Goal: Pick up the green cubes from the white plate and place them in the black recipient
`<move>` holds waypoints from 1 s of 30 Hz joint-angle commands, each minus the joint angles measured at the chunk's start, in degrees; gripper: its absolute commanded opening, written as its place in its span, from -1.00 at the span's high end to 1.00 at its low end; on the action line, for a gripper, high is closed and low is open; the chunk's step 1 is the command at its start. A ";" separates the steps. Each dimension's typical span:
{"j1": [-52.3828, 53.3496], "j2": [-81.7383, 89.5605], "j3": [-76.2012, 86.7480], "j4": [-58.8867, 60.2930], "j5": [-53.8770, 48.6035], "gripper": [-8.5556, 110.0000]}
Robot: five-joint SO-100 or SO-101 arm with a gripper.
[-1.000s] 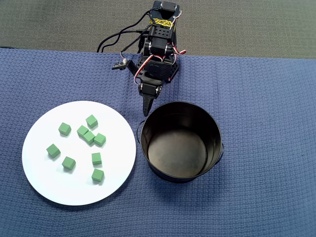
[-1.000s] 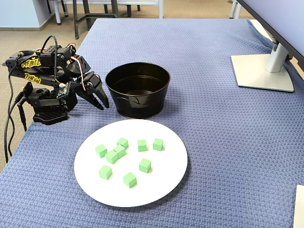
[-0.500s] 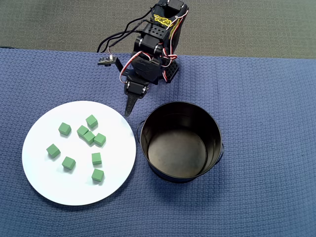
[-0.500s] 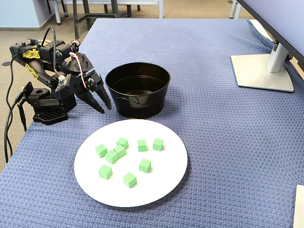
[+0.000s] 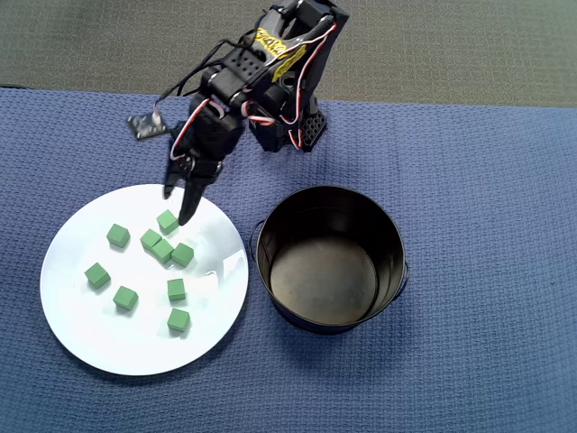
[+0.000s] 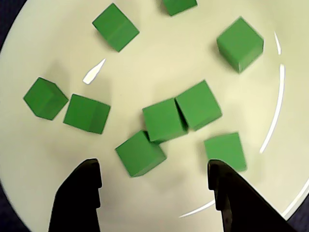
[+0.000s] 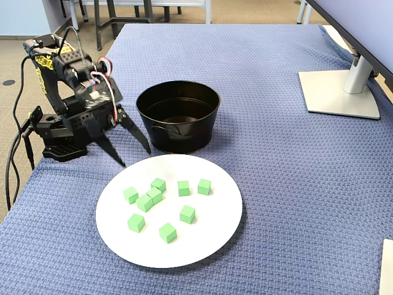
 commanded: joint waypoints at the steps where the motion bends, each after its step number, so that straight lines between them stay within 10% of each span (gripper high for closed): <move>1: 3.87 -6.59 -6.42 -3.78 -17.14 0.46; 30: 4.83 -23.91 0.09 -20.92 -24.08 0.54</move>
